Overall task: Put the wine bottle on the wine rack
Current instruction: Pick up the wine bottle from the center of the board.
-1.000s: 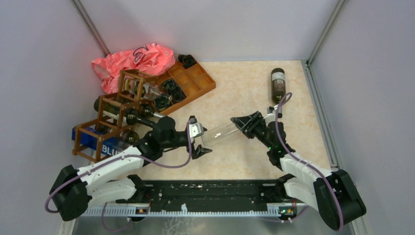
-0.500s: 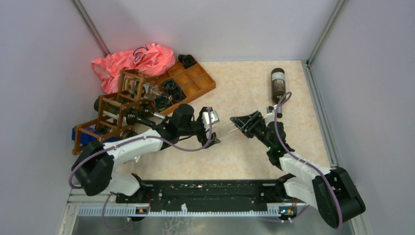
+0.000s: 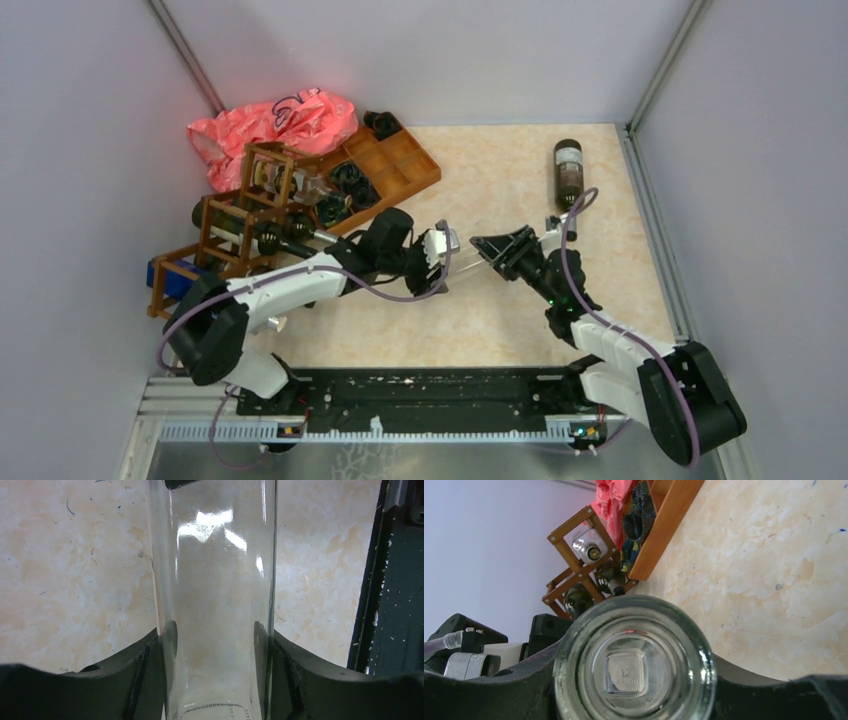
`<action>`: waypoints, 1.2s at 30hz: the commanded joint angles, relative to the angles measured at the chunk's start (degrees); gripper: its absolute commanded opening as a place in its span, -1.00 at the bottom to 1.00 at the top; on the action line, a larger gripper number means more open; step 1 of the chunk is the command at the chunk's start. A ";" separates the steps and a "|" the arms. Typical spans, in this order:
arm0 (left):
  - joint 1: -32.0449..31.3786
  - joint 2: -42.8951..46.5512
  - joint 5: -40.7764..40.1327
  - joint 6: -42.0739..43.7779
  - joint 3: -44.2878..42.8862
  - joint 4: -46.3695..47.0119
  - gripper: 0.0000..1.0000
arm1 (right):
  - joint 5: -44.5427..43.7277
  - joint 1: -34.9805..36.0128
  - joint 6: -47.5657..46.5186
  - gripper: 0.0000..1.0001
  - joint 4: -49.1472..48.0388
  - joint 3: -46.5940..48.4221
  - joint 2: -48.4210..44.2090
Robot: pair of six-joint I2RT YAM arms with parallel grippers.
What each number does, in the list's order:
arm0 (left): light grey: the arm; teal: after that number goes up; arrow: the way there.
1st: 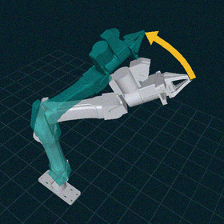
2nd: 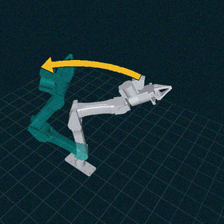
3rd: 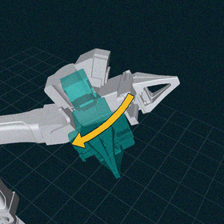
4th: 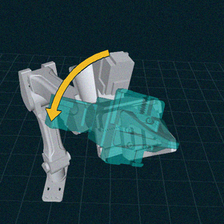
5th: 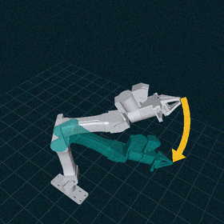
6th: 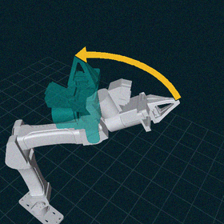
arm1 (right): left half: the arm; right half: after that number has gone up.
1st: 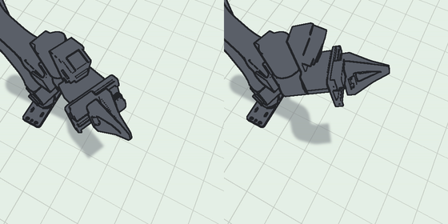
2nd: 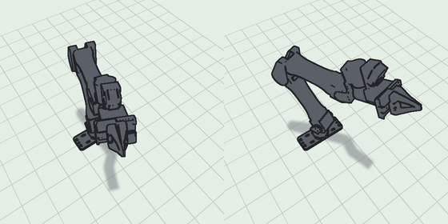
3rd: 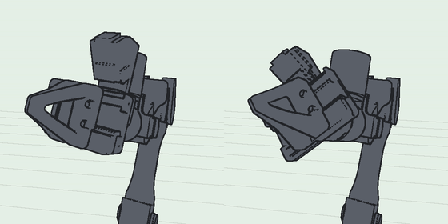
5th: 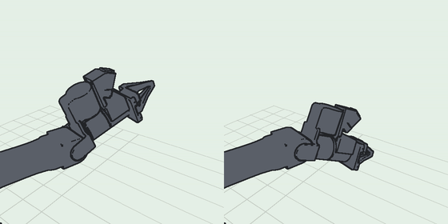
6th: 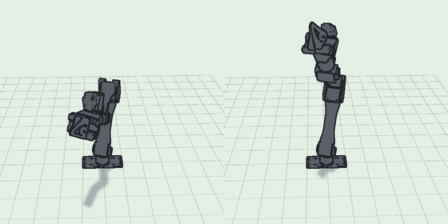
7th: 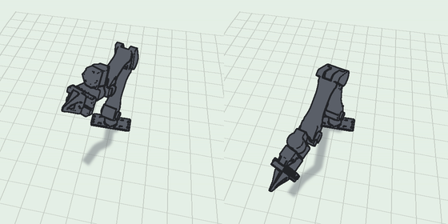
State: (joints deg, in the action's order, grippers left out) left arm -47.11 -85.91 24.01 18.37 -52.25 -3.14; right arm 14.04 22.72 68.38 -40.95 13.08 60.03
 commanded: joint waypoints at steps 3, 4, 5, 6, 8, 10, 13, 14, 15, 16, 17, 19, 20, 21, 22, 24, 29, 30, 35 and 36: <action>0.34 8.67 -0.67 5.99 1.29 -4.39 -1.00 | 11.27 0.79 -8.72 0.22 -4.27 3.14 -1.67; 0.35 10.04 -0.93 7.22 2.20 -4.89 -1.00 | 12.40 0.82 -10.01 0.36 -3.11 3.68 -1.76; 0.44 11.22 -1.08 8.34 2.78 -5.44 -1.00 | 13.51 0.77 -11.51 0.57 -1.59 4.27 -1.95; 0.63 12.32 -1.37 9.37 3.21 -6.24 -1.00 | 14.68 0.78 -12.99 0.72 0.11 4.99 -2.24; 1.10 13.83 -1.75 11.22 3.61 -8.78 -1.00 | 16.96 0.83 -16.44 0.97 3.14 5.92 -3.38; 1.85 15.27 -2.40 12.54 3.60 -11.19 -1.00 | 17.58 0.77 -20.05 0.97 7.63 6.76 -5.34; 3.30 17.51 -2.77 13.77 3.82 -13.55 -1.00 | 16.38 0.68 -26.89 0.97 17.02 8.50 -9.28; 3.68 18.36 -2.73 14.24 3.98 -14.08 -1.00 | 15.86 0.74 -28.96 0.97 19.93 9.08 -10.59; 3.97 19.08 -2.65 14.81 4.18 -14.46 -1.00 | 15.29 0.73 -31.17 0.97 23.03 9.73 -11.98; 4.16 19.87 -2.56 15.54 4.31 -14.88 -1.00 | 14.85 0.75 -33.20 0.97 26.77 10.26 -13.17; 4.29 20.55 -2.52 16.25 4.45 -15.33 -1.00 | 14.49 0.69 -35.14 0.97 28.33 10.78 -14.49; 4.46 21.26 -2.35 17.53 4.55 -16.33 -1.00 | 13.53 0.72 -38.40 0.97 33.63 11.75 -16.78; 4.48 21.47 -2.31 18.02 4.58 -16.84 -1.00 | 13.15 0.74 -39.86 0.97 35.49 12.24 -17.92; 4.49 21.48 -2.26 18.75 4.56 -17.51 -1.00 | 12.56 0.68 -41.04 0.97 37.32 12.73 -18.87; 4.48 21.47 -2.41 19.29 4.53 -18.48 -1.00 | 11.96 0.66 -42.62 0.97 38.88 13.26 -20.10; 4.51 21.42 -2.96 20.41 4.46 -19.54 -1.00 | 11.06 0.64 -44.99 0.97 41.63 14.38 -21.55; 4.50 21.90 -1.73 22.29 5.10 -20.02 -1.00 | 8.94 0.66 -50.88 0.97 48.33 17.91 -23.48; 4.51 22.00 -1.22 22.70 5.18 -20.13 -1.00 | 8.58 0.66 -51.99 0.97 49.29 18.61 -23.67; 4.44 21.66 0.58 24.63 5.65 -20.45 -1.00 | 8.68 0.63 -55.79 0.97 51.84 21.45 -23.70; 4.48 21.51 0.94 24.82 5.81 -20.42 -1.00 | 9.10 0.63 -56.34 0.97 52.14 21.77 -23.60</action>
State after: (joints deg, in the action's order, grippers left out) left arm -42.70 -65.67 21.04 40.42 -46.44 -25.80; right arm 23.51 22.90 17.19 9.30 30.70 37.12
